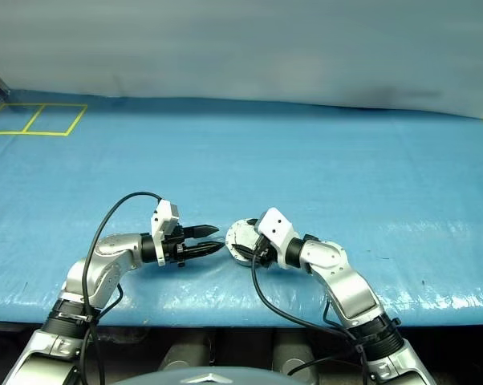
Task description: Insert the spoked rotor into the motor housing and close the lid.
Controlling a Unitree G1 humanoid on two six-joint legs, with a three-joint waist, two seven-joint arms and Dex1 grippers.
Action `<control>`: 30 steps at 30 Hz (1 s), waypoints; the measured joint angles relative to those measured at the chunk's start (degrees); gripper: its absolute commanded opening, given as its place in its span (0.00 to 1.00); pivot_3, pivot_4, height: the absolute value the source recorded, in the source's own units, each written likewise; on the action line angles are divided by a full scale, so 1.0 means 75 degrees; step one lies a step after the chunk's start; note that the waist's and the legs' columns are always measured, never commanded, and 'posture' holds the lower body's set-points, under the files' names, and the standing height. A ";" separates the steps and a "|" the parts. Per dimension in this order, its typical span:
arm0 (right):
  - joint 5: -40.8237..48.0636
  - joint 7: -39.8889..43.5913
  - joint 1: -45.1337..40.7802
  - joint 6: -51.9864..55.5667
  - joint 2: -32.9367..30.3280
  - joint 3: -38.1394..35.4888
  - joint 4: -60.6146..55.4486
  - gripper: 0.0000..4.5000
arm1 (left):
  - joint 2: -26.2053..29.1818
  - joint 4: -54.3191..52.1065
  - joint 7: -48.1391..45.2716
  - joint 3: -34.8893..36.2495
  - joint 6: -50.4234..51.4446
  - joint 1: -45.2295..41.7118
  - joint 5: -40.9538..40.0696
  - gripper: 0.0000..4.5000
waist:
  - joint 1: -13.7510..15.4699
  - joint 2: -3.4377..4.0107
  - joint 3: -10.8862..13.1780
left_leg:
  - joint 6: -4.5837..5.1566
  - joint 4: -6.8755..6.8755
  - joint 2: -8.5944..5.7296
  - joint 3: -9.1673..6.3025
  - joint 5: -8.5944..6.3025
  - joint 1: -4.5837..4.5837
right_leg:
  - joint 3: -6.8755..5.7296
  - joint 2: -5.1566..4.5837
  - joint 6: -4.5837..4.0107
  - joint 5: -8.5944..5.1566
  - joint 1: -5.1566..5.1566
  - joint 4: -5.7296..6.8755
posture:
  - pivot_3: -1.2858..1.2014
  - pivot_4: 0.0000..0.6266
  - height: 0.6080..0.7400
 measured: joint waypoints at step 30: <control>0.0036 -0.0259 0.0028 0.0836 -0.0129 -0.0060 -0.0735 0.68 | 0.0064 -0.0002 0.0000 0.0027 -0.0001 0.0108 -0.0063 0.58 | 0.0057 0.0002 0.0003 | 0.0006 -0.0007 -0.0004 0.0001 -0.0004 -0.0039 | -0.0005 -0.0001 0.0001 0.0001 -0.0029 -0.0012 | 0.52 0.24 1.00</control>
